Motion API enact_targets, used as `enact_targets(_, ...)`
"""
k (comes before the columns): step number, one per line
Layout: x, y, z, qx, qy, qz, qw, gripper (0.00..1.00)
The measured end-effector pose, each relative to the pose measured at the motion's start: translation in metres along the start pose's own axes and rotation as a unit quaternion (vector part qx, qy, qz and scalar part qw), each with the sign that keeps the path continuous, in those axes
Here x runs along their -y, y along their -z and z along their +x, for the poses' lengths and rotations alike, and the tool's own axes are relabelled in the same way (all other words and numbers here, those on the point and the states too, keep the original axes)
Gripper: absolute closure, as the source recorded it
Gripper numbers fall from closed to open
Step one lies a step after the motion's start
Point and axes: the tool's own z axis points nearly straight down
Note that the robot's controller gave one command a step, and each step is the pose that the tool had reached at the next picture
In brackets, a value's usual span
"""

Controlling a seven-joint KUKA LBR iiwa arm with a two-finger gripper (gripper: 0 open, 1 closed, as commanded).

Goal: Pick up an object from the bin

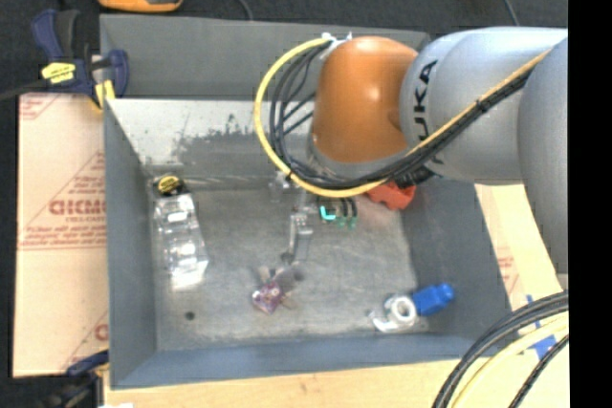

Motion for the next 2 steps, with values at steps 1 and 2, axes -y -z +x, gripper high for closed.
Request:
enact_targets(1, -0.005, -0.100, 0.050, 0.0005, 0.253, 0.001, 0.9675, 0.00)
enact_targets(2, 0.001, -0.066, 0.052, 0.0049, 0.238, 0.001, 0.9713, 0.00)
